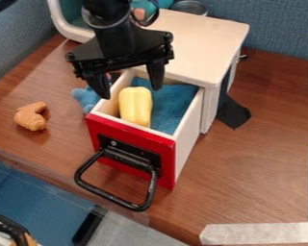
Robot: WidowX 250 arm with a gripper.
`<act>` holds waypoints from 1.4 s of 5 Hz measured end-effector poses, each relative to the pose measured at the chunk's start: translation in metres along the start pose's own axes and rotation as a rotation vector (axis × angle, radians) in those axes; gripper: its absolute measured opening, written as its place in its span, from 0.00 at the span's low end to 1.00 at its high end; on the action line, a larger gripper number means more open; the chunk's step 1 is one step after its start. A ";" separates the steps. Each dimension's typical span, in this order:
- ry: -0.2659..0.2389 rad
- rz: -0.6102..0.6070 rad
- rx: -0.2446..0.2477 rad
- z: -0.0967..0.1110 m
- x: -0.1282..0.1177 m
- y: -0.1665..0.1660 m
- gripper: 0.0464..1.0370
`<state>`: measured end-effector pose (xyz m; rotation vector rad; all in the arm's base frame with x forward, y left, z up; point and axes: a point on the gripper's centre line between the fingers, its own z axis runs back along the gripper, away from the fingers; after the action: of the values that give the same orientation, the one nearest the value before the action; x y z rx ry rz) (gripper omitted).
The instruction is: Move the yellow object inside of the drawer in front of microwave oven
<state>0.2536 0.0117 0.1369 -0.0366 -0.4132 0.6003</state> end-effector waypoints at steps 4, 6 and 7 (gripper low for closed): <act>-0.080 0.102 -0.030 -0.026 0.010 -0.006 0.96; -0.069 0.129 -0.007 -0.039 0.008 -0.003 0.96; -0.063 0.139 -0.007 -0.043 0.006 -0.003 0.96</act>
<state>0.2763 0.0162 0.1003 -0.0535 -0.4763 0.7385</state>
